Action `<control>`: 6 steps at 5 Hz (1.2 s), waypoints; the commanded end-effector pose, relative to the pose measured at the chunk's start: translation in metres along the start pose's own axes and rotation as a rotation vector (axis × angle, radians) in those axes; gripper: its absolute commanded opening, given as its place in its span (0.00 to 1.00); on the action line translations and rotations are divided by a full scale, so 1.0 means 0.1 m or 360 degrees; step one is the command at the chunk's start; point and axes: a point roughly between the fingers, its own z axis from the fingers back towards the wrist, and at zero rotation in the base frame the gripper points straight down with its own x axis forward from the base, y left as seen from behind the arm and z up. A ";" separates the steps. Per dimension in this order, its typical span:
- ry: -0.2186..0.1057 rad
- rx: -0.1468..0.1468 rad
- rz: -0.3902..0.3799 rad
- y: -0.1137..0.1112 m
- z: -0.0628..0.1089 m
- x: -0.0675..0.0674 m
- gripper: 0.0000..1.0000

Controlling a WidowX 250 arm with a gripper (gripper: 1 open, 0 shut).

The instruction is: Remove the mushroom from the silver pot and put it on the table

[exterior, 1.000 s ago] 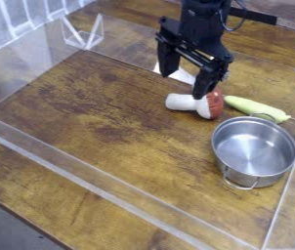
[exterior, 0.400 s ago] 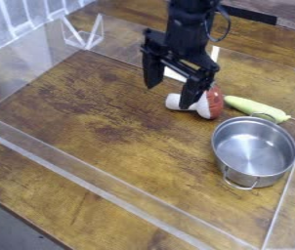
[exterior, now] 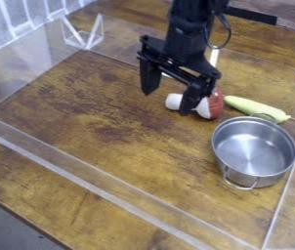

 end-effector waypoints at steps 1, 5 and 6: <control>-0.0132 0.0010 -0.0019 0.00 0.36 -0.04 1.00; -0.0153 0.0037 -0.0071 -0.40 0.51 -0.23 1.00; -0.0171 0.0028 -0.0113 -0.59 0.54 -0.21 1.00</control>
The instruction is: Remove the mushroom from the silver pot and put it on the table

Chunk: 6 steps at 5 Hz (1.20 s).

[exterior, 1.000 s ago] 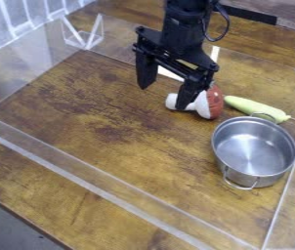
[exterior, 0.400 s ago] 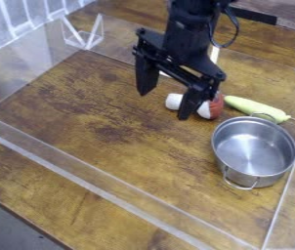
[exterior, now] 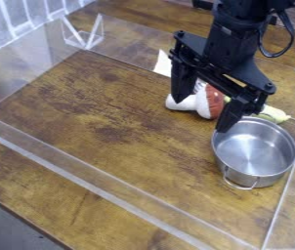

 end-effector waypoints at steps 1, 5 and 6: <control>-0.0082 -0.0023 0.0000 0.09 0.23 -0.01 1.00; 0.0014 -0.0025 0.0064 0.14 0.08 -0.02 1.00; 0.0046 -0.0023 0.0089 0.21 0.08 0.02 1.00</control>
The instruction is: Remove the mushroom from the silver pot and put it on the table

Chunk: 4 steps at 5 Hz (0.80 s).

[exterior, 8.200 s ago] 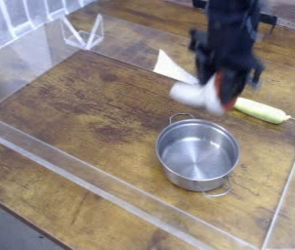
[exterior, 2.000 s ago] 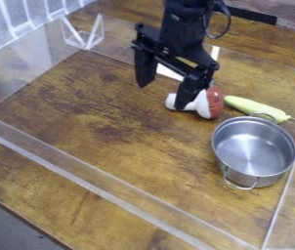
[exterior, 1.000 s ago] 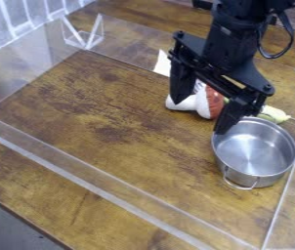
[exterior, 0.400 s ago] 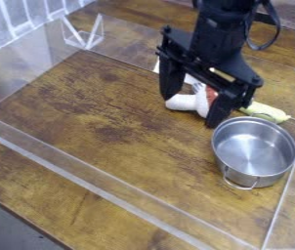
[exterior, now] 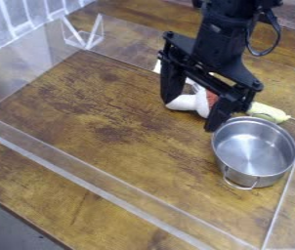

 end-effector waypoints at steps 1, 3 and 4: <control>-0.0051 -0.0008 0.0131 0.13 0.25 0.08 1.00; 0.0016 0.0031 0.0334 0.32 0.23 0.14 1.00; 0.0029 0.0032 0.0338 0.30 0.21 0.16 1.00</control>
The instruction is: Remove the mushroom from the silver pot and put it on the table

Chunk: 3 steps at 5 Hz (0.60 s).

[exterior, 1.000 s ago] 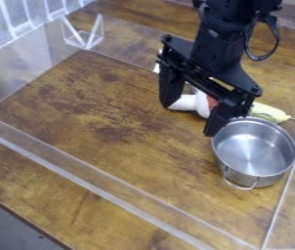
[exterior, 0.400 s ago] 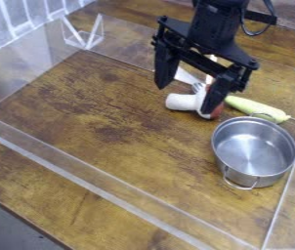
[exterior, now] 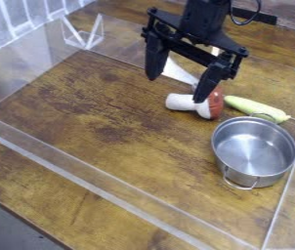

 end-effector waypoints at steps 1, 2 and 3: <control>-0.0067 -0.0024 0.0030 0.01 0.16 0.05 1.00; -0.0056 -0.0022 0.0026 0.07 0.13 0.01 1.00; -0.0042 -0.0018 0.0025 0.13 0.11 -0.04 1.00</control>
